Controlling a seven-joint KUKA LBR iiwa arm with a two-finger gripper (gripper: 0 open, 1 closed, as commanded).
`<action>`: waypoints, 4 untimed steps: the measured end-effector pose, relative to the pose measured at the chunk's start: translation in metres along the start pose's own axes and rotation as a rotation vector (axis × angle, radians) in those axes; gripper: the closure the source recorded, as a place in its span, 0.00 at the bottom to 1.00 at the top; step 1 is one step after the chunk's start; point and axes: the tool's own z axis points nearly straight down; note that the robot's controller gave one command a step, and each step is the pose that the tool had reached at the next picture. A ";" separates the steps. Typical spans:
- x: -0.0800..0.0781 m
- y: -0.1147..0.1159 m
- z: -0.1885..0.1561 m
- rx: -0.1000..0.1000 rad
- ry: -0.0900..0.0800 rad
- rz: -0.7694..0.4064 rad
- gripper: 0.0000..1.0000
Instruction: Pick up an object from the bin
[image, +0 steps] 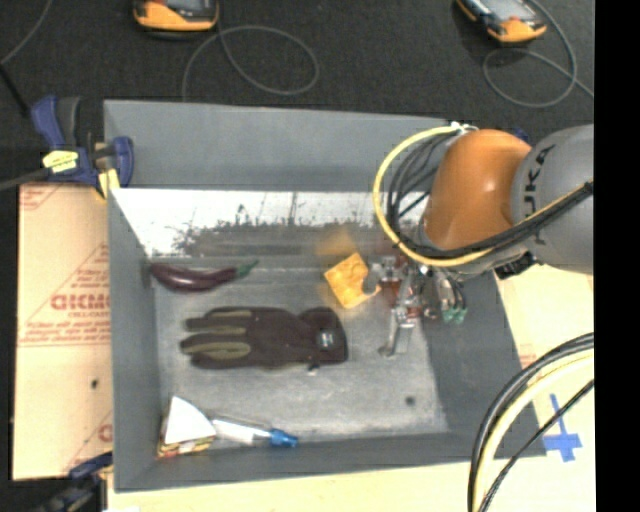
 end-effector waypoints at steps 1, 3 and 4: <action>-0.001 0.000 -0.005 0.001 -0.008 -0.001 0.00; 0.008 0.057 0.055 0.001 -0.011 -0.218 0.00; 0.002 0.064 0.075 0.001 -0.009 -0.205 0.00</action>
Offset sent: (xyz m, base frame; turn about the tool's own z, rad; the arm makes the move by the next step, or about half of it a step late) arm -0.0527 0.0905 -0.0588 -0.1719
